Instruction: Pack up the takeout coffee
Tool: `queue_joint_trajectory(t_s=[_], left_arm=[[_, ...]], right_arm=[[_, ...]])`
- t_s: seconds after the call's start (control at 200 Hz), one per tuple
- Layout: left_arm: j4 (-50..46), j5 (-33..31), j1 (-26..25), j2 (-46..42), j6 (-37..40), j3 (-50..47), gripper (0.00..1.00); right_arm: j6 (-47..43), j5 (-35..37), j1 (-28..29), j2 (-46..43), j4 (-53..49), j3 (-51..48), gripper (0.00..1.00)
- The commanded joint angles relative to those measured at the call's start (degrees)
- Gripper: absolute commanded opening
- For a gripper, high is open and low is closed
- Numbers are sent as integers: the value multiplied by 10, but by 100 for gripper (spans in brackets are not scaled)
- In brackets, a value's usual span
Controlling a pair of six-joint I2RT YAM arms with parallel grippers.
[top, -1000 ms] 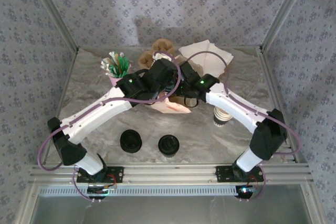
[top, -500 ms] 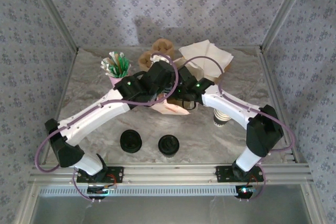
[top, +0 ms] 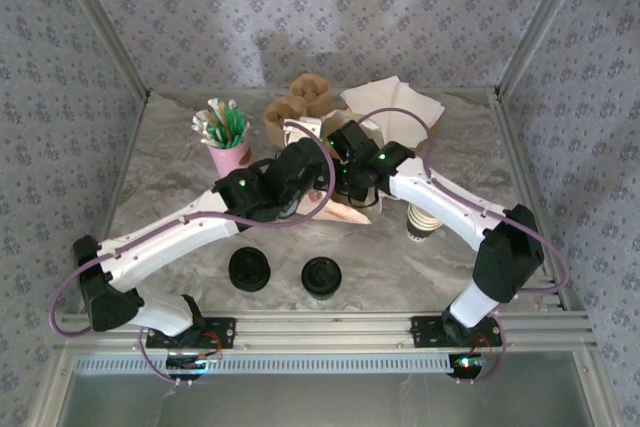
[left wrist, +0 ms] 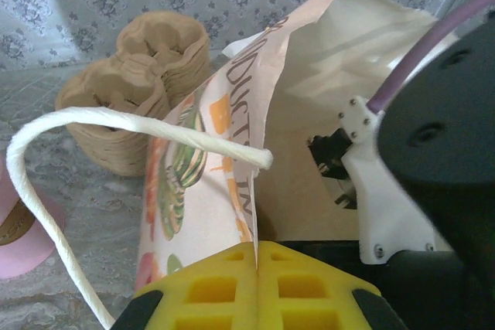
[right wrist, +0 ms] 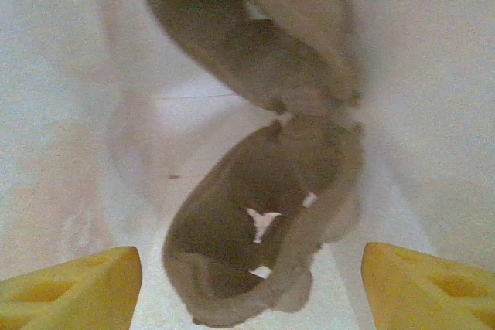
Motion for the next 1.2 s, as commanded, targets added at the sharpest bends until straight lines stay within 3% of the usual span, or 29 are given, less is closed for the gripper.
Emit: queue_joint_trajectory(t_s=[0.0,0.36,0.53,0.85,1.004,1.194], left_arm=[[40,-50,-9,-11,9,3,0],[45,-58,-18,-7,-1,-7,0],[45,-44,-18,2,-11,-6,0],[48,-30,-18,5,-8,-19,0],[49,-22,-18,3,1,-38,0],[37,-42,-16,-4,17,-56,0]], right_arm=[[20,-3,3,14,-45,-5,77],[26,3,2,33,-22,-29,74],[32,-10,1,42,-7,-27,57],[29,-24,-9,-1,12,-47,7],[21,-23,-16,-36,26,-52,0],[0,-6,-15,-93,20,-45,0]])
